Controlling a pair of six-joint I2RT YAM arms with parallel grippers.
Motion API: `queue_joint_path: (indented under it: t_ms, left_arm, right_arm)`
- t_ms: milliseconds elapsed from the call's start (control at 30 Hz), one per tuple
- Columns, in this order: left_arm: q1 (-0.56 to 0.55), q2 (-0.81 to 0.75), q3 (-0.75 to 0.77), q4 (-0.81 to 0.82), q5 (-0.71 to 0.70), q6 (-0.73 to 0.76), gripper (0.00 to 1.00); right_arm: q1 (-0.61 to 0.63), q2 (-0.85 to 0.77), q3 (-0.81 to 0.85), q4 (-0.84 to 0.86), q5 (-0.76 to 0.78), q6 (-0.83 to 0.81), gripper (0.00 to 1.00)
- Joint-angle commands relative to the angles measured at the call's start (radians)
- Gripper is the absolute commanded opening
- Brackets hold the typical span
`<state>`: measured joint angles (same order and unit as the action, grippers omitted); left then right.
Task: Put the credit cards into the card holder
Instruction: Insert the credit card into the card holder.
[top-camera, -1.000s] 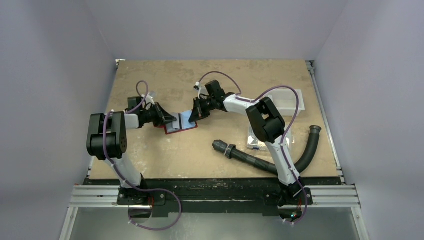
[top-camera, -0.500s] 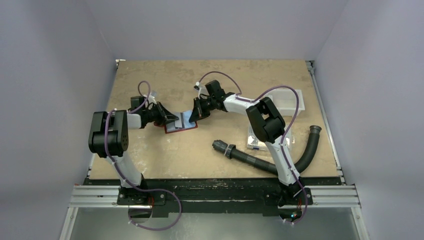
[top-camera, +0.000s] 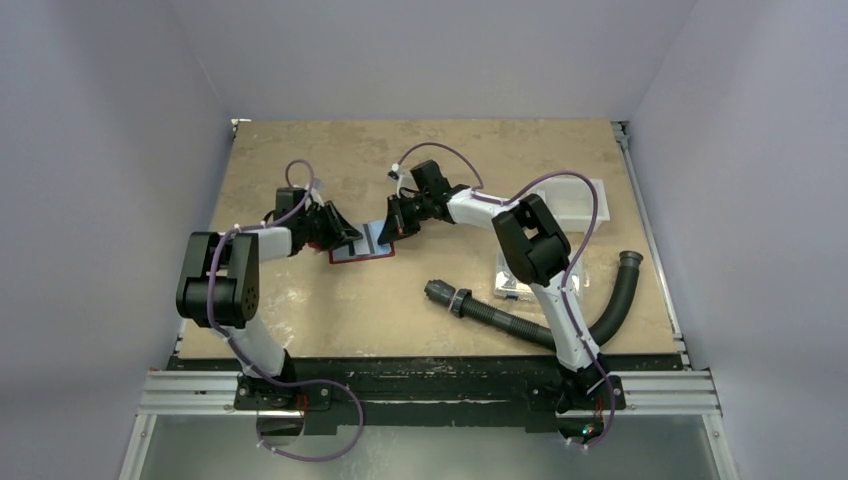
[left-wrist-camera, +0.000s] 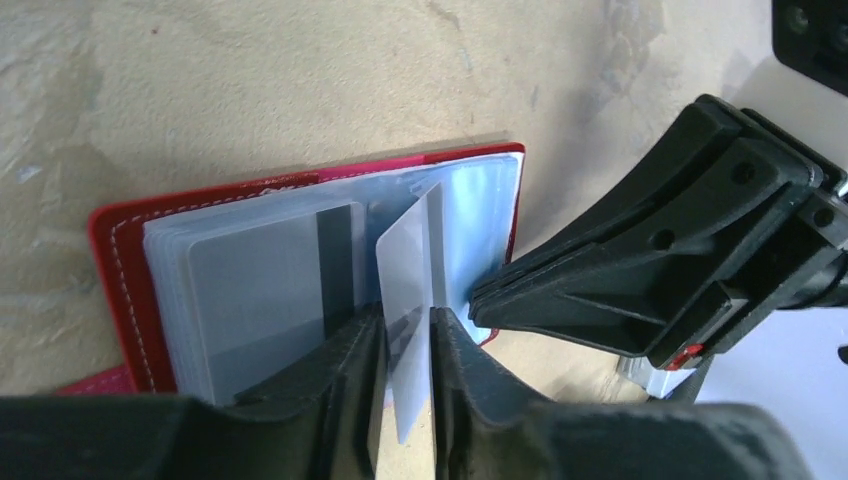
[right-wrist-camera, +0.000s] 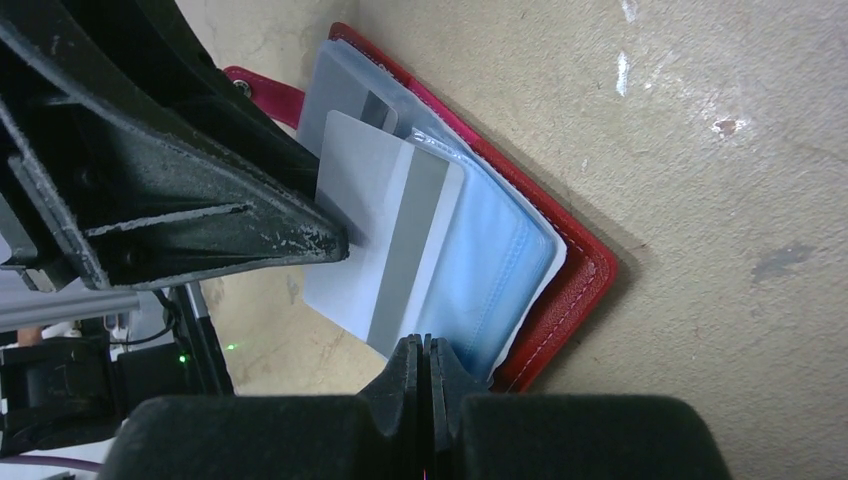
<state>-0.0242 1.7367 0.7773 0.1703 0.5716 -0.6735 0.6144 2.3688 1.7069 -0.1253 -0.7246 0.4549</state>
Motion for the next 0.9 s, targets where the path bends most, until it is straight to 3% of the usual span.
queue_joint_path:
  t_ms: [0,100,167,333,500,633,767,867]
  left_arm:
    - [-0.021,-0.071,0.068,-0.228,-0.181,0.119,0.32]
    - [-0.051,-0.084,0.108,-0.310,-0.230,0.167,0.47]
    - [-0.058,-0.076,0.119,-0.324,-0.227,0.173,0.51]
    - [-0.091,-0.067,0.145,-0.360,-0.289,0.190,0.54]
    - [-0.124,-0.032,0.159,-0.317,-0.265,0.166,0.54]
    - [-0.137,0.002,0.153,-0.228,-0.182,0.127,0.53]
    - [-0.137,0.018,0.088,0.030,0.021,-0.011,0.52]
    - [-0.136,0.024,0.061,0.105,0.055,-0.071,0.52]
  right_arm:
    - [-0.006,0.015,0.000,-0.012,0.042,-0.018,0.00]
    - [-0.006,0.016,0.000,-0.011,0.042,-0.019,0.00]
    - [-0.005,0.014,0.000,-0.011,0.041,-0.018,0.00]
    - [-0.006,0.010,-0.005,-0.012,0.045,-0.018,0.00]
    - [-0.006,0.010,-0.009,-0.009,0.044,-0.018,0.00]
    - [-0.007,0.012,-0.012,-0.006,0.054,-0.016,0.00]
    - [-0.007,0.001,-0.032,0.027,0.016,0.007,0.00]
    - [-0.012,-0.037,-0.055,0.037,0.034,0.027,0.00]
